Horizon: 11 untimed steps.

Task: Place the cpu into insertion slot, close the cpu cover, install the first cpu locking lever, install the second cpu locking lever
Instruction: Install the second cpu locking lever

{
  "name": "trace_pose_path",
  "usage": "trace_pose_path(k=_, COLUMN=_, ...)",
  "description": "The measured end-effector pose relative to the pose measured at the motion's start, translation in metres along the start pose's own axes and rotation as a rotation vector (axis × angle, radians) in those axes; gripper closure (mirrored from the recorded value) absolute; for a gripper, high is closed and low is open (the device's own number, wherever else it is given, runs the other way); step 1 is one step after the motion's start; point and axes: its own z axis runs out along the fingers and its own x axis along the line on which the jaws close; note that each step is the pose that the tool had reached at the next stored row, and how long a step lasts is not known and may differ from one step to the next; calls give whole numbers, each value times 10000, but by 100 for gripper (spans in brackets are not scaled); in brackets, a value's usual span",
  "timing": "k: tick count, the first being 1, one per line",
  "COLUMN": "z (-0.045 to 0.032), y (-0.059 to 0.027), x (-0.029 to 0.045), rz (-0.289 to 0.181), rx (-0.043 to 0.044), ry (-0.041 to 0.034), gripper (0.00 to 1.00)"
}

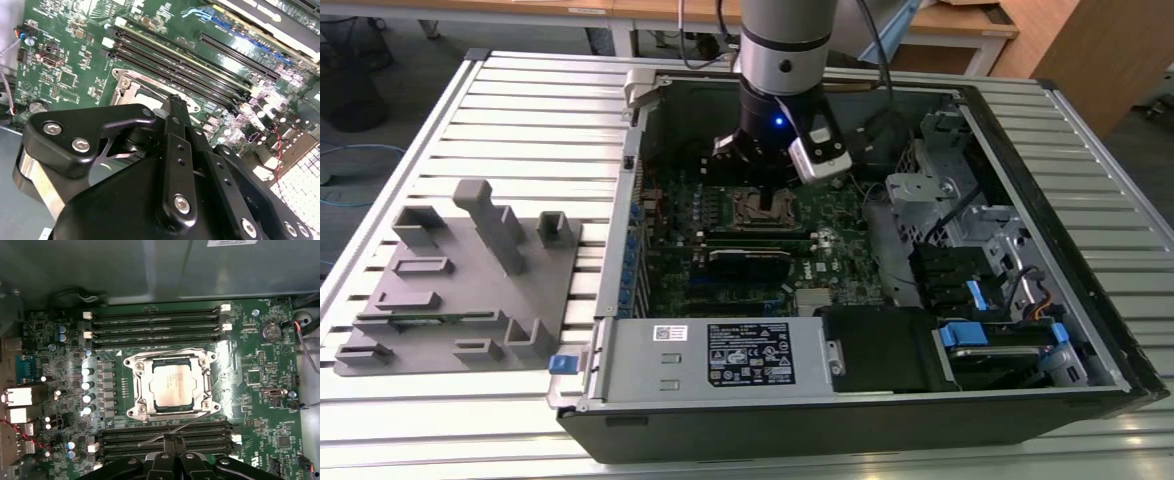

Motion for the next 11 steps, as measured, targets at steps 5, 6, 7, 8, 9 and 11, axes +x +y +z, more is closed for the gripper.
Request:
trace_pose_path(k=5, z=3, y=-6, x=67, rz=1, rx=-1, ry=0, gripper=89)
trace_pose_path(k=6, z=3, y=-5, x=70, rz=1, rx=1, ry=1, gripper=89)
trace_pose_path(k=7, z=3, y=-6, x=70, rz=0, rx=1, ry=1, gripper=89)
trace_pose_path(k=8, z=3, y=-6, x=70, rz=-1, rx=1, ry=1, gripper=89)
trace_pose_path(k=9, z=3, y=-6, x=70, rz=-1, rx=1, ry=1, gripper=89)
trace_pose_path(k=11, z=3, y=-6, x=71, rz=0, rx=1, ry=0, gripper=89)
